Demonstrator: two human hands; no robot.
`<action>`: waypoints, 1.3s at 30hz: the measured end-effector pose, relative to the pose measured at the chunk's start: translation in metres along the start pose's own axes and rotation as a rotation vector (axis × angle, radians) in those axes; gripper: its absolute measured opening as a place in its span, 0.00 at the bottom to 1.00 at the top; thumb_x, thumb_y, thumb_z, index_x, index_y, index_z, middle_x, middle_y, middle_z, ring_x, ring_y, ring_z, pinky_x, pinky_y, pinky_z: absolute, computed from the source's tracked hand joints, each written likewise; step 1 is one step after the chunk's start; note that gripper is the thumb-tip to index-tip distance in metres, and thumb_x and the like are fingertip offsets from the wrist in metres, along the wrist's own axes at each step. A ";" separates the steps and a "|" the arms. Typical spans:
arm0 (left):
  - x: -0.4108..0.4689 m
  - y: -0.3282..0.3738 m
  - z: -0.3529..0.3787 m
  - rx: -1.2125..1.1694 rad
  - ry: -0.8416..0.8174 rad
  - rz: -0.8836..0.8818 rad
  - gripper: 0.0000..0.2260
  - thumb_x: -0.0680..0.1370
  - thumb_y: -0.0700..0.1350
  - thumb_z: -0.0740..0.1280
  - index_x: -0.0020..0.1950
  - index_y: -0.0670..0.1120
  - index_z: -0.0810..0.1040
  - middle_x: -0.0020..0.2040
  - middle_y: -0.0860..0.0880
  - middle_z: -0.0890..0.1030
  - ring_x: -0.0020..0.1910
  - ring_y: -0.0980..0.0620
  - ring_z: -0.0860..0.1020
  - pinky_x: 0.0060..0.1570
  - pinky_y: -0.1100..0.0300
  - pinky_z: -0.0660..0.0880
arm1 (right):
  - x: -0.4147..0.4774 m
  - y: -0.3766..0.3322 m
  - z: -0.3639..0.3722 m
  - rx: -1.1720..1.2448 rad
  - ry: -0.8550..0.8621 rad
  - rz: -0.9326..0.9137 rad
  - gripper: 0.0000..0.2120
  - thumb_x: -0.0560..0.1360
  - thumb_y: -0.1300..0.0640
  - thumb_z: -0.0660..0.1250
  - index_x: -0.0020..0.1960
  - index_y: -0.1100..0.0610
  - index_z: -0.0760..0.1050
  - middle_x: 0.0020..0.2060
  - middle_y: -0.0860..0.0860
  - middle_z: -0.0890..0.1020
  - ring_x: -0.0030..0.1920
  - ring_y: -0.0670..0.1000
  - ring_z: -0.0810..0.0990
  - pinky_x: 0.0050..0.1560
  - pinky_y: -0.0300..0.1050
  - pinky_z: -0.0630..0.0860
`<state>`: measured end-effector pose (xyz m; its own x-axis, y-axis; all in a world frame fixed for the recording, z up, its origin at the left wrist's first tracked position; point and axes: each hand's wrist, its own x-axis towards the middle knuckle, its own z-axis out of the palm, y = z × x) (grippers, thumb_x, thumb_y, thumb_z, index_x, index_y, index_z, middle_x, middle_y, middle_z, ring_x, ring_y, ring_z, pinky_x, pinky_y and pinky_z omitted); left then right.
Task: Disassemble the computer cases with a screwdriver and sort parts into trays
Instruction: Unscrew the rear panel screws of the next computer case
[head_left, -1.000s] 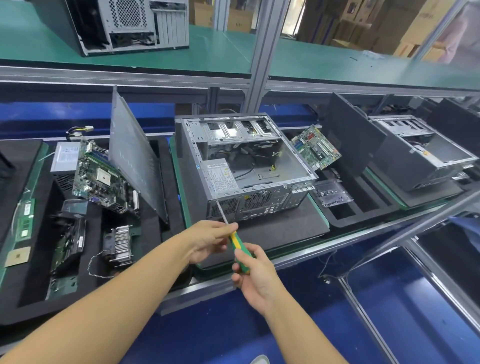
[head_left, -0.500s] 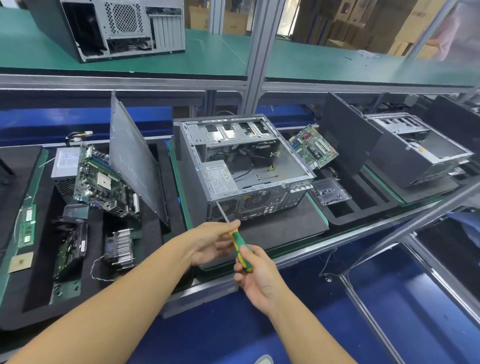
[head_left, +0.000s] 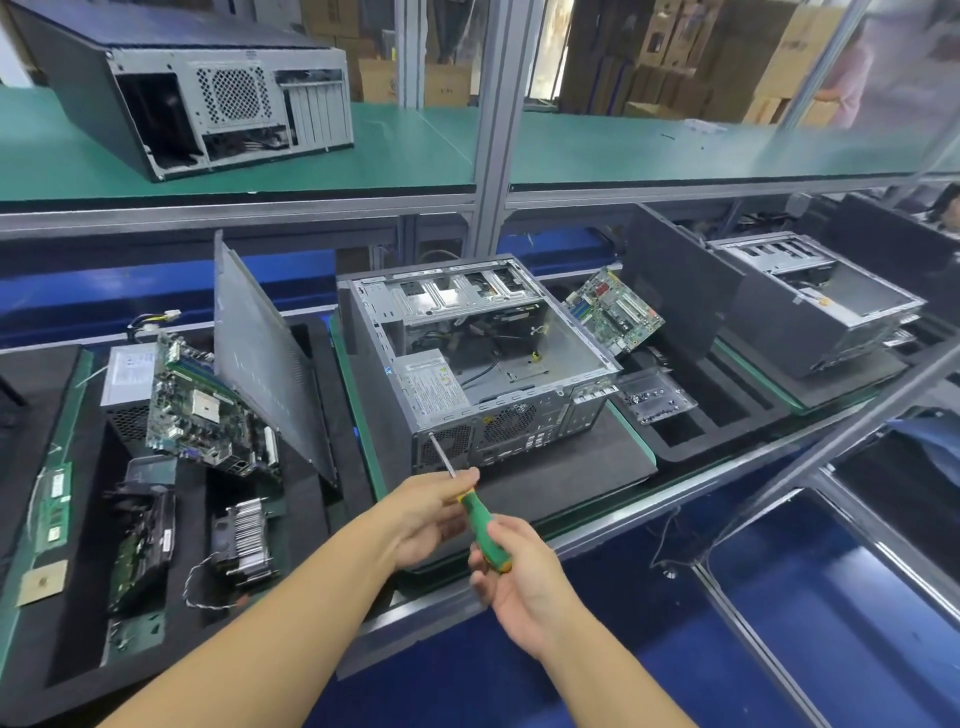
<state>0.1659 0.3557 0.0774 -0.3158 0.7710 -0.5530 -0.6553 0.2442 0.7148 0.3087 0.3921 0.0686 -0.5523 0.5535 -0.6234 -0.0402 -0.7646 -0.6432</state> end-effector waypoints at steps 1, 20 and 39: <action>0.000 0.000 0.002 0.026 0.007 0.006 0.04 0.78 0.41 0.70 0.44 0.45 0.79 0.35 0.50 0.79 0.31 0.55 0.76 0.38 0.61 0.70 | 0.000 0.001 0.000 -0.026 -0.006 -0.029 0.08 0.79 0.65 0.66 0.58 0.58 0.77 0.42 0.57 0.79 0.33 0.50 0.79 0.28 0.42 0.76; 0.000 -0.012 -0.003 -0.084 0.090 0.089 0.08 0.75 0.39 0.73 0.53 0.40 0.81 0.34 0.48 0.82 0.28 0.56 0.77 0.41 0.58 0.73 | -0.002 0.000 0.007 -0.019 0.006 -0.061 0.11 0.77 0.66 0.69 0.58 0.58 0.75 0.45 0.57 0.78 0.33 0.49 0.74 0.27 0.41 0.70; -0.002 -0.011 -0.006 -0.242 -0.011 0.133 0.12 0.77 0.30 0.66 0.61 0.36 0.76 0.55 0.39 0.84 0.49 0.46 0.85 0.44 0.56 0.82 | -0.001 -0.004 0.013 0.098 0.083 0.004 0.15 0.81 0.52 0.66 0.58 0.63 0.77 0.36 0.57 0.78 0.29 0.51 0.75 0.24 0.43 0.71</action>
<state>0.1700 0.3482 0.0679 -0.4039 0.7933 -0.4555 -0.7538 -0.0066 0.6570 0.2988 0.3898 0.0774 -0.4822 0.5725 -0.6631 -0.1216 -0.7934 -0.5965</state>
